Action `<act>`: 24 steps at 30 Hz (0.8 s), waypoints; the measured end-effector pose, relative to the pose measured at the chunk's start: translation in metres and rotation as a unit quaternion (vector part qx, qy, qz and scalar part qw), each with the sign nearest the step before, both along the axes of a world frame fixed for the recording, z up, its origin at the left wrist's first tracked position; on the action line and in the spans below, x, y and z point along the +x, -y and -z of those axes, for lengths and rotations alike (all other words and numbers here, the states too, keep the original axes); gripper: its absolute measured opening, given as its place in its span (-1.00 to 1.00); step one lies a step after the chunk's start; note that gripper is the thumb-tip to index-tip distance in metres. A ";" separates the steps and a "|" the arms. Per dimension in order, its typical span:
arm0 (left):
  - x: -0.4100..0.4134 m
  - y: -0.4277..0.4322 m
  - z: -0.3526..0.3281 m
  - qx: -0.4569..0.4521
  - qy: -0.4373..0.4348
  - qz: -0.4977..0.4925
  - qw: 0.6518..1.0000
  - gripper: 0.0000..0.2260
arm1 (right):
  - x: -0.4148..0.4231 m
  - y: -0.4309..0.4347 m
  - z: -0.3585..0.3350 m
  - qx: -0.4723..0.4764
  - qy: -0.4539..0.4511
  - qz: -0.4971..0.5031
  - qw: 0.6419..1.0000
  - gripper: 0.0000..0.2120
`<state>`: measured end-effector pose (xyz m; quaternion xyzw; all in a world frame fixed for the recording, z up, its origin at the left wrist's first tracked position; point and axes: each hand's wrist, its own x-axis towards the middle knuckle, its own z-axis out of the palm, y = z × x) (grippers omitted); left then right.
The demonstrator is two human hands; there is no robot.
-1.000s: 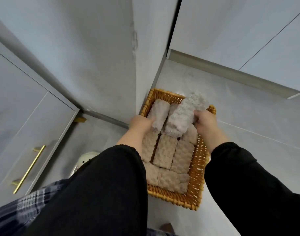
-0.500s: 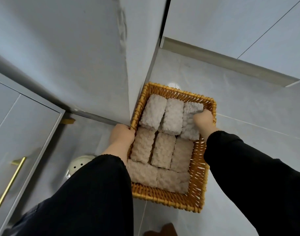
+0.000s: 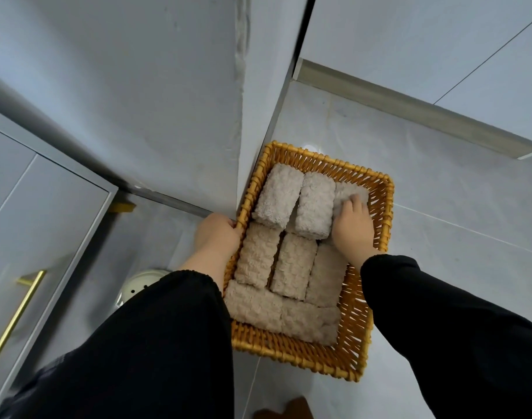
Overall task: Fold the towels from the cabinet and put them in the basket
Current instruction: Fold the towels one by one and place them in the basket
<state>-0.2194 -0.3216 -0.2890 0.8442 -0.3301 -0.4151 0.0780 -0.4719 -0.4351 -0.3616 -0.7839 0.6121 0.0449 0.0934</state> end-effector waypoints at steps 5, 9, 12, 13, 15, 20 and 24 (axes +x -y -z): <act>-0.007 0.006 0.000 0.012 0.056 -0.008 0.998 -0.73 | 0.001 0.000 0.013 0.122 0.027 0.058 0.990 -0.51; -0.009 0.008 0.002 0.005 0.054 -0.042 0.998 -0.77 | 0.008 0.015 0.015 0.176 0.060 0.095 0.978 -0.51; -0.005 0.010 0.000 -0.010 0.020 -0.086 0.996 -0.80 | 0.007 0.029 0.012 0.202 0.081 0.105 0.970 -0.52; -0.004 0.009 -0.002 -0.013 0.009 -0.092 0.996 -0.81 | 0.007 0.032 0.010 0.208 0.086 0.110 0.968 -0.52; -0.002 0.006 -0.005 -0.023 -0.021 -0.091 0.995 -0.83 | 0.007 0.032 0.004 0.208 0.096 0.121 0.966 -0.51; -0.004 -0.002 -0.019 -0.022 -0.016 -0.017 0.999 -0.68 | 0.010 0.011 -0.013 0.123 0.112 0.118 0.979 -0.59; -0.014 -0.001 -0.037 0.002 -0.020 0.035 0.999 -0.68 | 0.016 -0.011 -0.035 0.090 0.102 0.090 0.987 -0.55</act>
